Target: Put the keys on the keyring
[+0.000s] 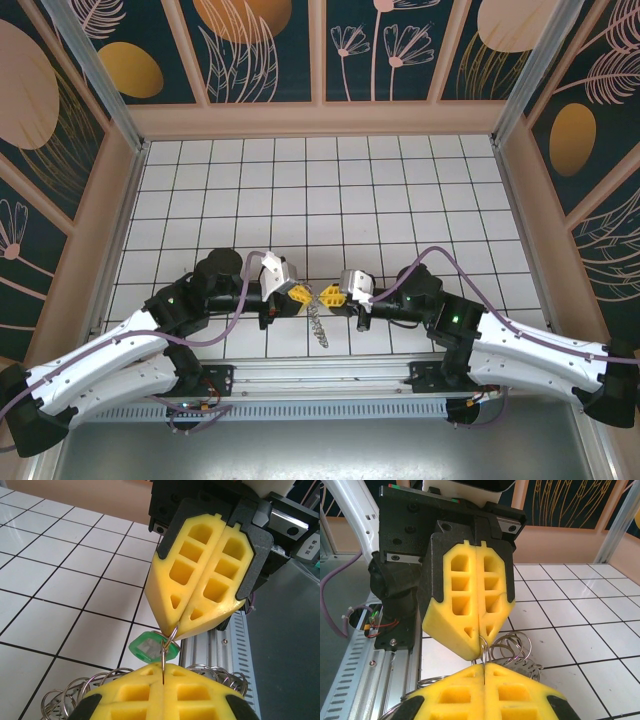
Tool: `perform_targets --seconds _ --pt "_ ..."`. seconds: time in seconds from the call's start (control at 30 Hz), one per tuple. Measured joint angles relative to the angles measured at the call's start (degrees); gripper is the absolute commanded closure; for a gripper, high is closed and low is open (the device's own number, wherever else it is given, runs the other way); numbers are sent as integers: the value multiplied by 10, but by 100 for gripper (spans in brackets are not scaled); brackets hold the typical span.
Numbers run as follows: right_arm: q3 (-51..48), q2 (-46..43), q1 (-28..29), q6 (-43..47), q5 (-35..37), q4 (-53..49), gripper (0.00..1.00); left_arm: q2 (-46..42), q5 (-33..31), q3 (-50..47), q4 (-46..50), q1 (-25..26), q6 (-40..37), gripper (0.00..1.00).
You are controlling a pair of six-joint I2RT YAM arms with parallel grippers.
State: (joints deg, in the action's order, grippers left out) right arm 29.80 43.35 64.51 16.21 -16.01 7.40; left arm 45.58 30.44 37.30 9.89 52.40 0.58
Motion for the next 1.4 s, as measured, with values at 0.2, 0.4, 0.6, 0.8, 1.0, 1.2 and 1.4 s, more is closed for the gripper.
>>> perform_targets --seconds 0.2,0.4,0.6,0.8,1.0,1.2,1.4 --pt "0 3 0 4 -1 -4 100 4 0 0 3 0 -2 100" --pt "1 13 5 9 -1 -13 100 8 0 0 18 -1 -2 100" --pt "1 14 16 16 10 -16 100 9 2 0 20 -2 -2 100" --pt "1 14 34 21 30 -21 100 10 2 0 24 -2 -2 100" --pt "1 15 54 32 53 -28 100 11 5 0 24 -2 -2 100" --pt "5 20 70 45 77 -34 100 14 6 0 24 -2 -2 100" --pt "8 22 83 50 102 -39 100 14 6 0 23 -2 -2 100"
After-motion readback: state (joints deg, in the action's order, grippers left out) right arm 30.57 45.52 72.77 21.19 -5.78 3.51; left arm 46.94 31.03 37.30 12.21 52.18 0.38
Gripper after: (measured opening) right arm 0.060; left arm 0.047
